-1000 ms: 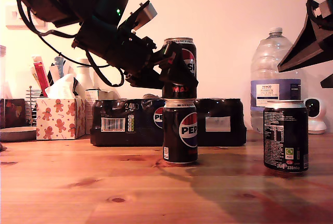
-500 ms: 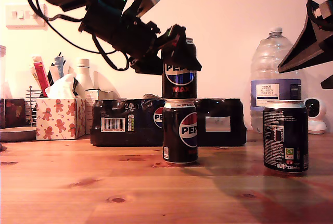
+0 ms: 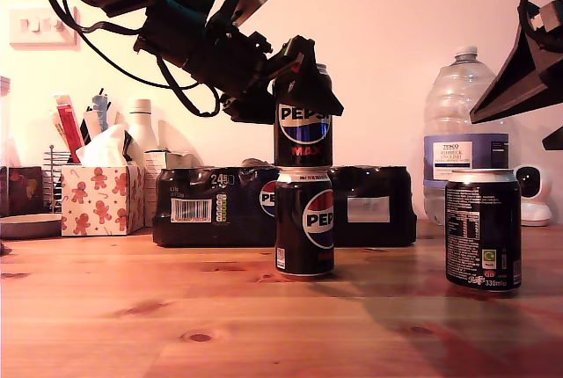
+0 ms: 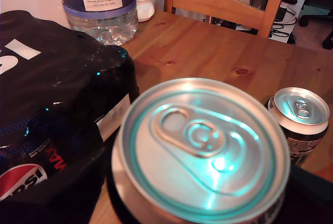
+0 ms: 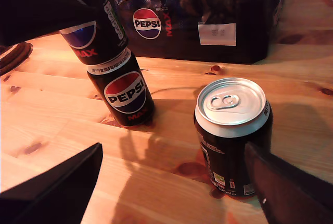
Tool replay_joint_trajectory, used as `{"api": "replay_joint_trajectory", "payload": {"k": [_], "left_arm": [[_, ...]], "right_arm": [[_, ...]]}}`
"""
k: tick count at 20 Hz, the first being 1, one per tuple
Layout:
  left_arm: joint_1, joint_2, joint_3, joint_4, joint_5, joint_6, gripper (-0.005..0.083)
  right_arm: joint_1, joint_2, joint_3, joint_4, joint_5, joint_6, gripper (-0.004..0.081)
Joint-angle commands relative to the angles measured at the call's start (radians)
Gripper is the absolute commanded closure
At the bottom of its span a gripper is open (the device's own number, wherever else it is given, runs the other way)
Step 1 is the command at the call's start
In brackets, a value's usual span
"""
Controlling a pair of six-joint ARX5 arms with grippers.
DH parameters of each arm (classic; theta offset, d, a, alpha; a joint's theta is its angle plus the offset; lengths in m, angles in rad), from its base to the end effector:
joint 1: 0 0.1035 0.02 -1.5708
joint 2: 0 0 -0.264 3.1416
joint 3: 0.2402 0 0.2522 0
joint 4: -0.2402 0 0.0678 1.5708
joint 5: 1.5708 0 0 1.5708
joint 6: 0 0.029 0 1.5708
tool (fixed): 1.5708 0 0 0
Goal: Stack up the Pepsi cans on top of each other
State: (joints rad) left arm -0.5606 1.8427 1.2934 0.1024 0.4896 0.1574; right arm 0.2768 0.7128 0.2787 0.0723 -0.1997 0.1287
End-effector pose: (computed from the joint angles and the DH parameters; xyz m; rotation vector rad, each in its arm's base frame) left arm 0.3445 -0.2324 0.2407 0.1568 0.3854 -1.0668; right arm 0.1502 0.0486 0.1935 0.1108 0.3947 0.4470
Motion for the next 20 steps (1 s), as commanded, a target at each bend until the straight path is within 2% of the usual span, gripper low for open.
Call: {"api": "replay_joint_trajectory", "payload": {"k": [1,11,20], "left_arm": [[0.000,0.003,0.026,0.002,0.004,0.000,-0.0010],[0.000,-0.014,0.106,-0.065,0.035,0.000,-0.0010],[0.000,-0.124,0.204,-0.142,0.045,0.000,-0.0009]], "right_arm": [[0.005,0.004,-0.004,0.003,0.002,-0.006,-0.0021],[0.005,0.004,-0.004,0.004,0.002,-0.006,-0.0021],[0.005,0.004,-0.004,0.015,0.001,0.003,-0.0021]]}}
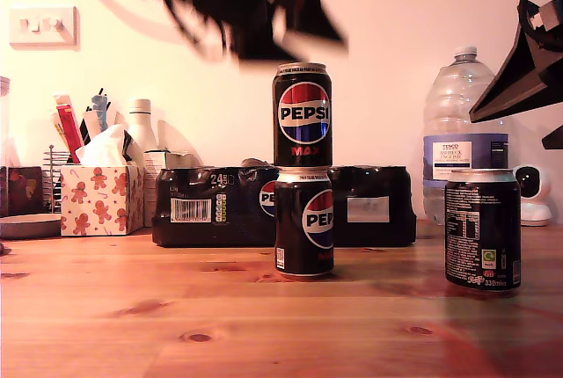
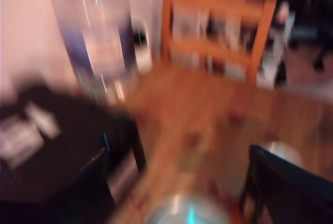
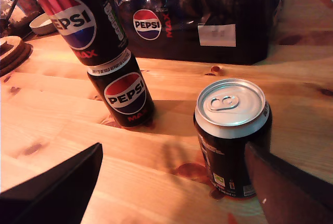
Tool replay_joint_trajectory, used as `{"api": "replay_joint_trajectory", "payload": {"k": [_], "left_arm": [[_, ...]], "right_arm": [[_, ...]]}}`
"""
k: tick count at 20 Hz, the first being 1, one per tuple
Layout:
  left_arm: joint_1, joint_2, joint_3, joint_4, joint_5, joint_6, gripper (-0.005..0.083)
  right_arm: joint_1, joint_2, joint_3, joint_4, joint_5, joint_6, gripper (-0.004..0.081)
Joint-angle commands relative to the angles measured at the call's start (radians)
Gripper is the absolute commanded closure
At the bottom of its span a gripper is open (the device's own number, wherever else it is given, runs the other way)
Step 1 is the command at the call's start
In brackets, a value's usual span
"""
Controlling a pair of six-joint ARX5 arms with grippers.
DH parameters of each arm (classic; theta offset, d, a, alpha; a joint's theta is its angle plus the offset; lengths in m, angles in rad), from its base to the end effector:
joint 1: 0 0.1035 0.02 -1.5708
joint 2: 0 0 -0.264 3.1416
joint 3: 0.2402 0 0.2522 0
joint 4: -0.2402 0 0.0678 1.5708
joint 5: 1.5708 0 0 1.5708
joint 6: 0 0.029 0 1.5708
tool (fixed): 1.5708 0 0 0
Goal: Stack up the Pepsi cans on top of each other
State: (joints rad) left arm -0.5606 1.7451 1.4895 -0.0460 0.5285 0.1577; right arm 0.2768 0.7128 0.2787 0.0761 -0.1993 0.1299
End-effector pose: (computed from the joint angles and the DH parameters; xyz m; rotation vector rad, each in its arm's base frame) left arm 0.3366 -0.2286 0.3320 0.1457 0.2310 -1.1032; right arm 0.1503 0.0487 0.1938 0.1121 0.3911 0.4468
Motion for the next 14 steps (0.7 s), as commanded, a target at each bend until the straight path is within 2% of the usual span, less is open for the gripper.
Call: {"api": "replay_joint_trajectory", "payload": {"k": [1,2,3,4,7,8,10,14], "left_arm": [[0.000,-0.042,0.011,-0.006,0.004,0.000,-0.0004],[0.000,-0.060,0.014,-0.022,0.002,0.000,0.0010],[0.002,-0.076,0.017,-0.040,0.002,0.000,0.0066],[0.002,-0.097,0.018,-0.058,0.002,0.000,0.0186],[0.002,-0.159,0.018,-0.108,0.002,0.032,0.0811],[0.002,-0.178,0.018,-0.125,-0.014,0.033,0.0773],[0.010,-0.209,0.018,-0.177,-0.048,0.033,0.0773],[0.039,-0.222,0.016,-0.296,-0.051,0.033,0.0766]], "right_arm": [[0.005,0.004,-0.004,0.011,0.000,0.002,-0.0021],[0.005,0.004,-0.004,0.008,0.000,0.006,-0.0021],[0.005,0.004,-0.004,0.004,0.000,0.007,-0.0021],[0.005,0.004,-0.004,0.004,0.000,-0.006,-0.0021],[0.005,0.005,-0.004,-0.018,0.001,-0.029,-0.0021],[0.005,0.005,-0.004,-0.020,0.001,-0.035,-0.0021],[0.005,0.005,-0.004,-0.012,0.001,-0.055,-0.0021],[0.004,0.032,-0.021,0.037,0.009,-0.078,-0.0021]]}}
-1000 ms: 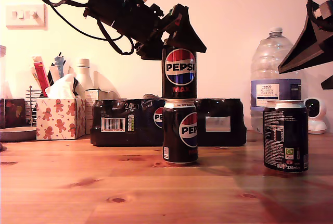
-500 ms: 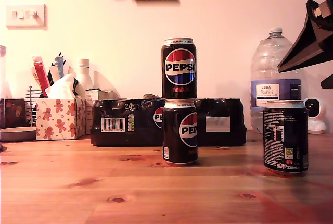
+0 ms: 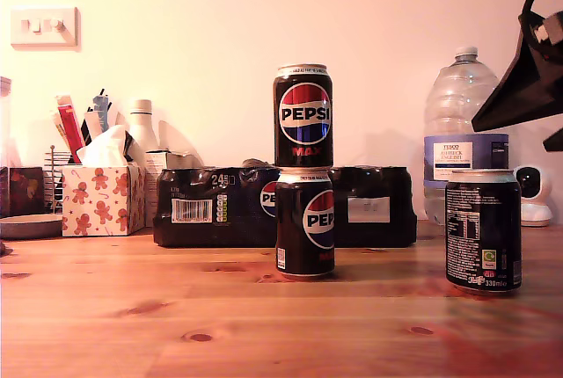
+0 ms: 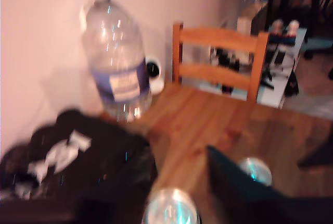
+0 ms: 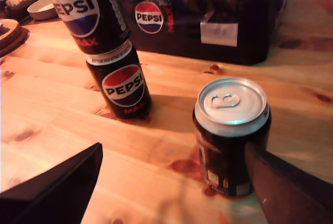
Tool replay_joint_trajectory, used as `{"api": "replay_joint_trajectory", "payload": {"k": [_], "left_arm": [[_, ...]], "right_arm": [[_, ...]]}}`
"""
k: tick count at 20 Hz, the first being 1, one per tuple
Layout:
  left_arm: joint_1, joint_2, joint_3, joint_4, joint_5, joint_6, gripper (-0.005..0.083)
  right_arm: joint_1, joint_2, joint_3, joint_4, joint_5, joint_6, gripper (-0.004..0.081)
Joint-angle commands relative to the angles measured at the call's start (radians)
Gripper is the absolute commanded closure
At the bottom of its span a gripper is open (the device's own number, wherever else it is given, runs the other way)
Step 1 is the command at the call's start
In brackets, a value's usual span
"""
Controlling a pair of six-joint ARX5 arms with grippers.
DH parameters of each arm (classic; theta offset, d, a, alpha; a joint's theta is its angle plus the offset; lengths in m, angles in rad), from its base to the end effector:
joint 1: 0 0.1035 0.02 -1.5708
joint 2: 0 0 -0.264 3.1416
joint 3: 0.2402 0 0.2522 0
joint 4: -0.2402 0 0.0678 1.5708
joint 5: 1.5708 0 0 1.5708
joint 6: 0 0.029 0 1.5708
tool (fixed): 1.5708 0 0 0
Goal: Stack up the Pepsi cans on top of each other
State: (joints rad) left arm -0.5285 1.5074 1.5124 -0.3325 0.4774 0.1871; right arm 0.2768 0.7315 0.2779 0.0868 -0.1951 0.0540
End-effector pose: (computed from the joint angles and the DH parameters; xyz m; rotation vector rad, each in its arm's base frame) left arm 0.2839 -0.1812 0.3981 0.1782 0.2473 -1.0257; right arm 0.1522 0.0491 0.1919 0.0373 0.3824 0.4564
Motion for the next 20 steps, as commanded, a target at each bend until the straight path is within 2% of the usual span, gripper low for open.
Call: {"api": "replay_joint_trajectory", "payload": {"k": [1,4,7,11,16,20], "left_arm": [[0.012,0.016,-0.017,-0.007,0.001,0.005,0.0765],[0.013,-0.002,-0.061,0.013,0.000,0.004,0.0766],[0.013,-0.037,-0.129,0.061,0.003,0.003,0.0767],[0.012,-0.147,-0.329,0.255,0.003,-0.013,0.0770],[0.012,-0.322,-0.652,0.488,-0.046,-0.085,0.0770],[0.004,-0.400,-0.861,0.650,-0.055,-0.171,0.0770]], "right_arm": [[0.004,0.026,-0.043,0.080,0.005,-0.001,-0.0021],[0.003,0.063,-0.133,0.258,0.074,0.005,-0.0021],[0.002,0.089,-0.185,0.346,0.152,0.026,-0.0021],[-0.008,0.147,-0.211,0.441,0.155,0.024,-0.0021],[-0.044,0.250,-0.211,0.571,0.155,-0.003,-0.0021],[-0.062,0.355,-0.211,0.660,0.149,-0.002,-0.0021]]}}
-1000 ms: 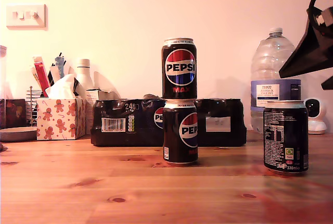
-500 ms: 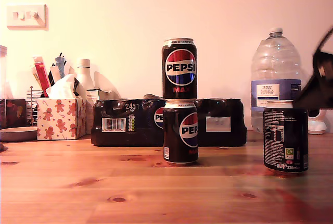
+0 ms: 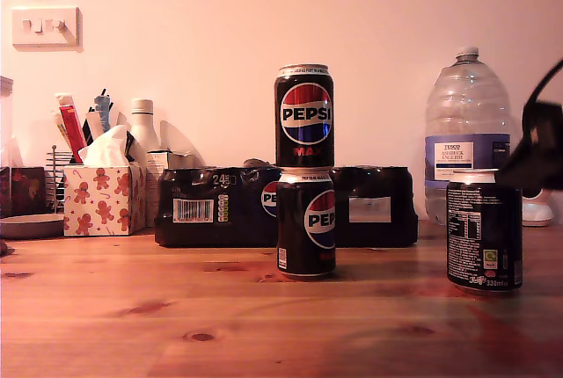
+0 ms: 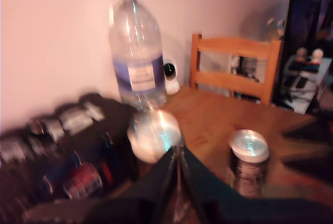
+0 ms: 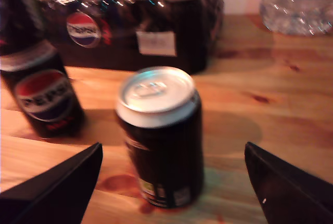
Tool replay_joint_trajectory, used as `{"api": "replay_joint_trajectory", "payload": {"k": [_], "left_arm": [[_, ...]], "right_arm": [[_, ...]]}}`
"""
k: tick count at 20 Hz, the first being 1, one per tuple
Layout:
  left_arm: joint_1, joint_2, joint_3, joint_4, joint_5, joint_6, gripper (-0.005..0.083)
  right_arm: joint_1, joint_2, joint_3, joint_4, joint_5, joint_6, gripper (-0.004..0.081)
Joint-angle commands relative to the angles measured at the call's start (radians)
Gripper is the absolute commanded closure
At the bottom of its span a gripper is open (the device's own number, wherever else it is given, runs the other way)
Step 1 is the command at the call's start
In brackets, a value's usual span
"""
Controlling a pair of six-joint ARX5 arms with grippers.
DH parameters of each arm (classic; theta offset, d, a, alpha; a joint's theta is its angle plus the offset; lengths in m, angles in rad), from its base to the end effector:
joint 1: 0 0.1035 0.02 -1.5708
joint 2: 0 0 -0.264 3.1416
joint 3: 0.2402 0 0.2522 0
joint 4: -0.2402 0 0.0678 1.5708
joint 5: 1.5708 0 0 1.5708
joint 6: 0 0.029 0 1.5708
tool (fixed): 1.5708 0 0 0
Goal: Stack up the Pepsi cans on top of each other
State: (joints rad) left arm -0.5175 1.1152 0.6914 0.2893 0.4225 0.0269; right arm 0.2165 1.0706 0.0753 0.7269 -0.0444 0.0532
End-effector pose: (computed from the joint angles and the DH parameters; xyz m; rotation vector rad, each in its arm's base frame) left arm 0.2072 -0.1316 0.2819 0.0315 0.1268 -0.9404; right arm 0.1661 0.0378 0.1366 0.0295 0.2750 0.2521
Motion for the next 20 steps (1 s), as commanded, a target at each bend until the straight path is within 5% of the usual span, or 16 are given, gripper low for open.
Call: {"api": "replay_joint_trajectory", "payload": {"k": [1,11,20], "left_arm": [[-0.011,-0.019,-0.082,0.058,-0.005,-0.037,0.0769],[-0.059,-0.029,-0.175,0.093,-0.049,-0.075,0.0769],[-0.068,-0.029,-0.175,0.047,-0.051,-0.080,0.0770]], "right_arm": [[-0.002,0.044,-0.008,0.044,-0.006,-0.002,-0.0021],[-0.001,0.370,0.024,0.298,-0.009,-0.002,-0.0021],[-0.001,0.437,0.139,0.253,-0.008,0.016,-0.0021]]}}
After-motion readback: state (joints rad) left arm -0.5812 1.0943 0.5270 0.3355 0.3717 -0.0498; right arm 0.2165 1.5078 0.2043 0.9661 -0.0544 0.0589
